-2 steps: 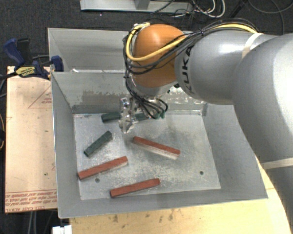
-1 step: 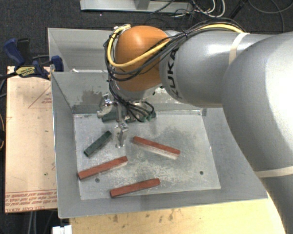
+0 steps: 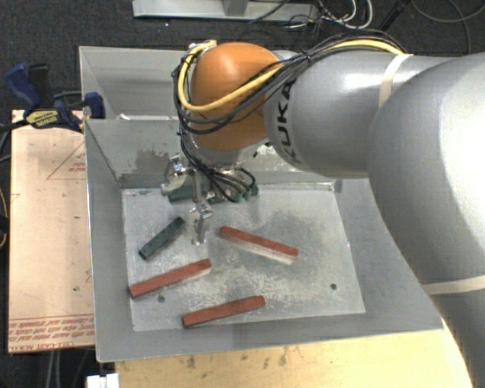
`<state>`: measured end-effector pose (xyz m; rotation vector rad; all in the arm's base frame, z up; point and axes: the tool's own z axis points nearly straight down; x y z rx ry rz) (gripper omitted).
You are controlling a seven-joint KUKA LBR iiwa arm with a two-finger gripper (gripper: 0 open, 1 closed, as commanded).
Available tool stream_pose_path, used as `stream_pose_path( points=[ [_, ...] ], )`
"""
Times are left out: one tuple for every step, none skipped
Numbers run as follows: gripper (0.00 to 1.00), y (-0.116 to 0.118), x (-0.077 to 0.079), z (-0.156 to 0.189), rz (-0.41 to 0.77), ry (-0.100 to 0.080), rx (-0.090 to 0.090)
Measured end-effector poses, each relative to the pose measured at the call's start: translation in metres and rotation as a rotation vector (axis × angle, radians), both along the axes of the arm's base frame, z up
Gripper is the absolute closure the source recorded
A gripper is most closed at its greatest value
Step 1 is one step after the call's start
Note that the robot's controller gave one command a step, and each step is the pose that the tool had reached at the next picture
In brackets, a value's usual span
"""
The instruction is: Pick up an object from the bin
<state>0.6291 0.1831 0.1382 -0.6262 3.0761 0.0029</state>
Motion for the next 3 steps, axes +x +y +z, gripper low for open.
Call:
stream_pose_path(
  points=[
    [1.00, 0.023, -0.023, -0.061, 0.160, -0.010, 0.004],
    [1.00, 0.023, -0.023, -0.061, 0.160, -0.010, 0.004],
    [1.00, 0.045, -0.001, 0.126, 0.156, -0.011, 0.002]
  ],
)
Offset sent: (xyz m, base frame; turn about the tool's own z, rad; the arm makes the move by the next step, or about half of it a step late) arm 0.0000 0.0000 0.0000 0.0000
